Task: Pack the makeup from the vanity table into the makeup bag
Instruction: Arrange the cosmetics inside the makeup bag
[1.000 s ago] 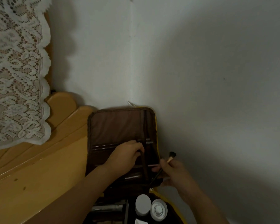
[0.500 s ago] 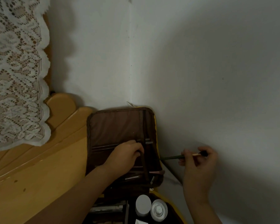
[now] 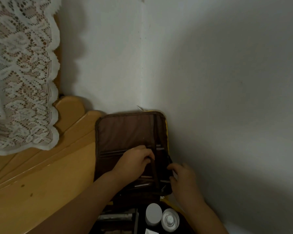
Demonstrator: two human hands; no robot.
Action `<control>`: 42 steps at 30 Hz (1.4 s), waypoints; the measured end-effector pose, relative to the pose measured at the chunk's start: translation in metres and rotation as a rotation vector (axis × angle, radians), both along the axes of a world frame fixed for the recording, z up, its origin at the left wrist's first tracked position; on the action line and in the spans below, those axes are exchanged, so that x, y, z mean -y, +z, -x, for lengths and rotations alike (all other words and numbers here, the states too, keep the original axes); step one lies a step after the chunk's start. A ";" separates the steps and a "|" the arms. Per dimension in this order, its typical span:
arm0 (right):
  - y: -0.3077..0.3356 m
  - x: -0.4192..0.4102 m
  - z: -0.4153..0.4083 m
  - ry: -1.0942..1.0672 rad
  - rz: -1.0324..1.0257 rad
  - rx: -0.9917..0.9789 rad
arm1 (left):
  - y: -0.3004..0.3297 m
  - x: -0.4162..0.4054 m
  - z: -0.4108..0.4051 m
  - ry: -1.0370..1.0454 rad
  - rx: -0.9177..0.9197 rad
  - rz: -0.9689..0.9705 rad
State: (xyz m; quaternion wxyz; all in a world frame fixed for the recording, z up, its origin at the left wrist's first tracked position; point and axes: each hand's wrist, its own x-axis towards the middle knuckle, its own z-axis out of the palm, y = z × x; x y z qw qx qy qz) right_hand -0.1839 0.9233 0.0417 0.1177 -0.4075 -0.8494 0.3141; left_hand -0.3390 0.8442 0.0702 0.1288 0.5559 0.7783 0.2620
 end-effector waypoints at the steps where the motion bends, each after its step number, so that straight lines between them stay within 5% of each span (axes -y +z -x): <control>1: -0.001 0.000 -0.001 0.014 -0.006 0.051 | 0.000 0.000 0.000 0.001 0.004 0.001; 9: 0.005 -0.004 -0.006 0.162 0.194 0.081 | -0.001 0.000 0.000 0.004 0.026 -0.021; 16: 0.017 -0.010 0.001 0.260 -0.235 0.225 | -0.001 -0.001 0.001 0.014 0.022 -0.020; 24: 0.033 -0.005 -0.003 0.210 -0.468 0.370 | -0.001 -0.001 0.001 0.018 0.017 -0.025; 28: 0.008 -0.004 0.023 0.374 -0.600 0.072 | -0.002 -0.002 -0.001 0.017 0.002 -0.031; 31: 0.001 -0.002 0.025 0.464 -0.477 -0.185 | -0.003 0.000 0.001 0.026 0.015 -0.029; 34: 0.005 -0.002 0.002 0.130 -0.377 -0.364 | -0.002 0.001 0.002 0.035 0.034 -0.043; 37: 0.000 -0.005 -0.016 -0.155 -0.117 -0.206 | -0.002 0.000 0.000 0.038 0.036 -0.034; 39: -0.006 -0.005 -0.016 -0.135 0.175 -0.099 | -0.002 -0.001 -0.001 0.038 0.031 -0.028; 42: -0.007 0.000 -0.009 -0.088 0.227 -0.056 | -0.001 -0.002 -0.002 0.032 0.021 -0.028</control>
